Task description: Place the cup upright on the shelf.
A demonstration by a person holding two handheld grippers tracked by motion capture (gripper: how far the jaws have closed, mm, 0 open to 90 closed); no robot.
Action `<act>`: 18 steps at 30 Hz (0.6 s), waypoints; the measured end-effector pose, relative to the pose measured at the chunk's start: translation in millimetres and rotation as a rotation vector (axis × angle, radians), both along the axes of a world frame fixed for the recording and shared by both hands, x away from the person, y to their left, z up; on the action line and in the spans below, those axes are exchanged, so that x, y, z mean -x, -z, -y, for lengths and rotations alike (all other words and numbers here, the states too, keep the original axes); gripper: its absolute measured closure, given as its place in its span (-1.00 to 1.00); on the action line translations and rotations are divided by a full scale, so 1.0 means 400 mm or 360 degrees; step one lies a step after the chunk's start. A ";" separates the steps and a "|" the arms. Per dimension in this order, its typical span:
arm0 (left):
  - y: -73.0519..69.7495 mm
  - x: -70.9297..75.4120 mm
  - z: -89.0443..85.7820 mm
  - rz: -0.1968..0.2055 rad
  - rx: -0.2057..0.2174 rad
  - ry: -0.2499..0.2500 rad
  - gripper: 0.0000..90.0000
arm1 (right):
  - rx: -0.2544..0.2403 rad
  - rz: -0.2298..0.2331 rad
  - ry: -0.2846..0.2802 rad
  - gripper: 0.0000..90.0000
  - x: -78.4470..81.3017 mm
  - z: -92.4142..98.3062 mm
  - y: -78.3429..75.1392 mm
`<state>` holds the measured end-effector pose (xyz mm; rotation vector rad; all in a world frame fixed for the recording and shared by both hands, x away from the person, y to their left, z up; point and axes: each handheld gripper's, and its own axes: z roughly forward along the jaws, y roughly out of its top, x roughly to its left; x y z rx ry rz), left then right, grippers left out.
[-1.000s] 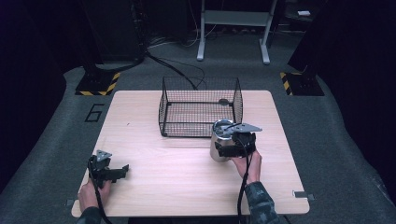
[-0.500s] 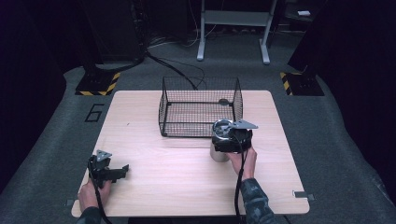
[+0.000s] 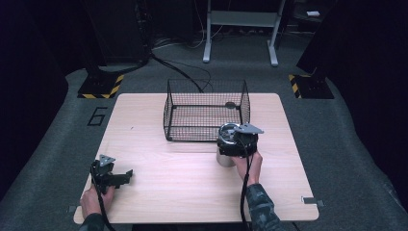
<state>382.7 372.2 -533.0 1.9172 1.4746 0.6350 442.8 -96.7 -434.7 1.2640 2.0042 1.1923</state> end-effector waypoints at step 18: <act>0.000 0.000 0.000 0.0000 0.0000 0.0000 -1.00 | 0.0034 0.0032 -0.0023 -0.92 0.003 0.006 -0.002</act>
